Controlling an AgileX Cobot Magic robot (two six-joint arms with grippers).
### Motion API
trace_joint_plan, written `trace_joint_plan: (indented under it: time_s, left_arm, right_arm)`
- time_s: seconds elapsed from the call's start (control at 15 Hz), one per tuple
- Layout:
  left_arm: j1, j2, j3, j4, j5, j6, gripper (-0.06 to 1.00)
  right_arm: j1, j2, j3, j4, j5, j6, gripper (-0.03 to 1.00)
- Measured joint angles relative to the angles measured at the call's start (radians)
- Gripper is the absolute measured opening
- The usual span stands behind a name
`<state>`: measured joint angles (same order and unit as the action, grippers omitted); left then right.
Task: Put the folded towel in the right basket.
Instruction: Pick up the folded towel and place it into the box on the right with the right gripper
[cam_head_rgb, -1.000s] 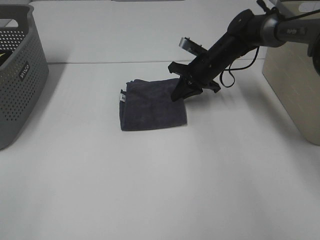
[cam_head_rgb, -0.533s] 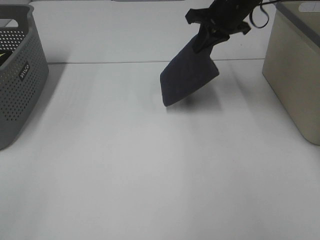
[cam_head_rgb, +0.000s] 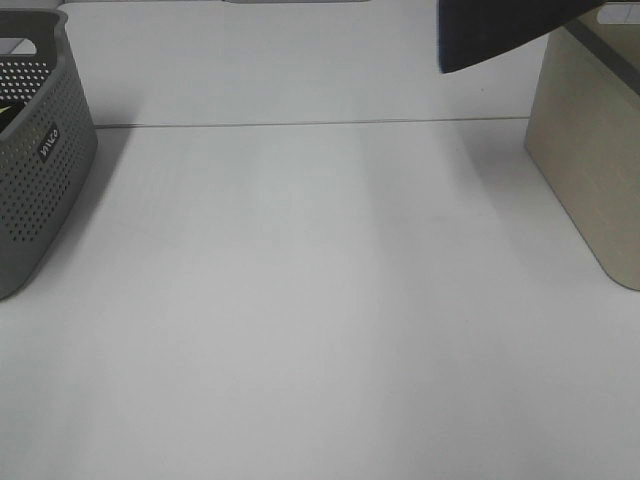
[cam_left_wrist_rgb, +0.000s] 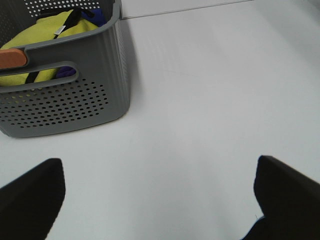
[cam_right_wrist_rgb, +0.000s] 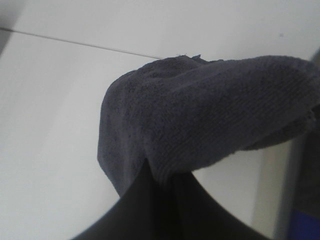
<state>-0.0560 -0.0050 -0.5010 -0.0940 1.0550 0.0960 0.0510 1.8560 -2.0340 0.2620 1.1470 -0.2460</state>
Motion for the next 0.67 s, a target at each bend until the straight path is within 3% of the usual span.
trace_joint_plan:
  time_s: [0.4, 0.67]
  left_arm:
    - [0.0, 0.0, 0.0, 0.0, 0.0, 0.0, 0.98]
    - [0.0, 0.0, 0.0, 0.0, 0.0, 0.0, 0.98]
  right_arm:
    - [-0.295, -0.092, 0.0, -0.008, 0.06, 0.011, 0.04]
    - [-0.343, -0.051, 0.0, -0.073, 0.041, 0.029, 0.04]
